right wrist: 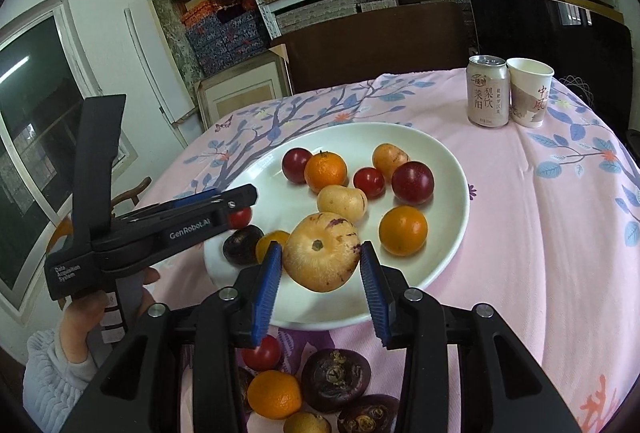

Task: Organize fruits
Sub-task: 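Carry the tomato and pear onto the white plate and open both grippers, then move both open grippers back toward the fruit pile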

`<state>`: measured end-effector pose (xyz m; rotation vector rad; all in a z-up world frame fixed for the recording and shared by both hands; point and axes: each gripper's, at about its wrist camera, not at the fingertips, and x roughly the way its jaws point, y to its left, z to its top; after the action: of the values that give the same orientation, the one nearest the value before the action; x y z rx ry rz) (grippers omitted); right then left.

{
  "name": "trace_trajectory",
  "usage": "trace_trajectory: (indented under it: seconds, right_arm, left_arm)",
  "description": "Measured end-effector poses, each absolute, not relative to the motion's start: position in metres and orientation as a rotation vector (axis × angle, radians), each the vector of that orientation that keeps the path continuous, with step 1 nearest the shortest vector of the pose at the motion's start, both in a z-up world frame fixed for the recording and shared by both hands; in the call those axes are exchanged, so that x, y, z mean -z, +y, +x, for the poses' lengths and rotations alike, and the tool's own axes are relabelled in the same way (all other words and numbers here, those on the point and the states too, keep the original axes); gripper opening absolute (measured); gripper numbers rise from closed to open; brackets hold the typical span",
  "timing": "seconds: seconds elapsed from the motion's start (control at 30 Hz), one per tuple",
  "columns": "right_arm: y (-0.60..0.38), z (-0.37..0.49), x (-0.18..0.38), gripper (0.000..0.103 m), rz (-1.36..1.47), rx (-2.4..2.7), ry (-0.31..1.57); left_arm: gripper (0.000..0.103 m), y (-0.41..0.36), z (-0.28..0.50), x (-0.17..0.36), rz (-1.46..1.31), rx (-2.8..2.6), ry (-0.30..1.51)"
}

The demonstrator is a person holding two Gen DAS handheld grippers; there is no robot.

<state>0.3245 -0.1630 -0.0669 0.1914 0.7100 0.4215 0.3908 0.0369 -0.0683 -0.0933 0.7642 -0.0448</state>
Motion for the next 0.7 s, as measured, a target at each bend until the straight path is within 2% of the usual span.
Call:
trace_trajectory:
  seconds: [0.03, 0.07, 0.3, 0.4, 0.7]
  right_arm:
    - [-0.164, 0.323, 0.066, 0.065, 0.191, -0.408, 0.699]
    - [-0.166, 0.321, 0.065, 0.066, 0.19, -0.392, 0.682]
    - [-0.181, 0.311, 0.053, 0.066, 0.227, -0.379, 0.632]
    - [-0.193, 0.309, 0.051, 0.07, 0.262, -0.361, 0.626]
    - [-0.226, 0.308, 0.057, 0.071, 0.397, -0.326, 0.625]
  left_arm:
    - [0.08, 0.038, 0.389, 0.068, -0.096, 0.037, 0.753]
    - [0.08, 0.038, 0.389, 0.067, -0.098, 0.045, 0.757]
    - [0.081, 0.047, 0.375, 0.058, -0.138, 0.06, 0.755]
    - [0.085, 0.049, 0.363, 0.054, -0.149, 0.06, 0.744]
    - [0.088, 0.039, 0.305, 0.063, -0.044, 0.049, 0.751]
